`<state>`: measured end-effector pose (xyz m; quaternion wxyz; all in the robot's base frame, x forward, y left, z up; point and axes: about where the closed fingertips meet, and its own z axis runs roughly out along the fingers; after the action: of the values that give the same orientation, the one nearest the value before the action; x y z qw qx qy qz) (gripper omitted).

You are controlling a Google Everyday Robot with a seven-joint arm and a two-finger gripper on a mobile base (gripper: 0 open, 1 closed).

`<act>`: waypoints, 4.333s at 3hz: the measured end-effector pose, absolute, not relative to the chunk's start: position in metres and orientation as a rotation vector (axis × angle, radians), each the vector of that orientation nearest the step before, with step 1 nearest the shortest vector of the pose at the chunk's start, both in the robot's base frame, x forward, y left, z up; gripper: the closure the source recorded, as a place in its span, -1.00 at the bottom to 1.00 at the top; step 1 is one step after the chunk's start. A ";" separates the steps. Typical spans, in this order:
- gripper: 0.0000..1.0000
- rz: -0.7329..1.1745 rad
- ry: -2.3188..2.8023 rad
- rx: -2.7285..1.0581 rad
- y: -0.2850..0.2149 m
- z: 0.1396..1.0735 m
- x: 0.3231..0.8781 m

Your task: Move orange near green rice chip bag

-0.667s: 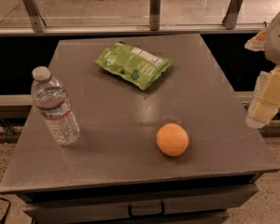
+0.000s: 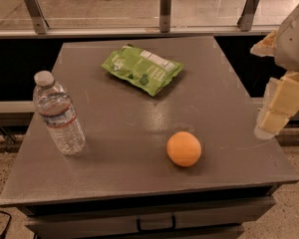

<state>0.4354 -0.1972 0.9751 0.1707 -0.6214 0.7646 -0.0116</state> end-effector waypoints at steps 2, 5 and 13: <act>-1.00 0.259 1.935 -1.914 -0.114 0.928 0.410; -0.94 0.394 1.852 -2.060 -0.073 0.854 0.397; 1.00 0.175 2.157 -1.744 -0.103 0.875 0.579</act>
Offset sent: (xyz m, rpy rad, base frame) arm -0.0357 0.1070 -0.0667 0.2357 0.0964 0.3000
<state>0.5788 -0.1028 0.8747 0.1802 -0.6174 0.7632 0.0618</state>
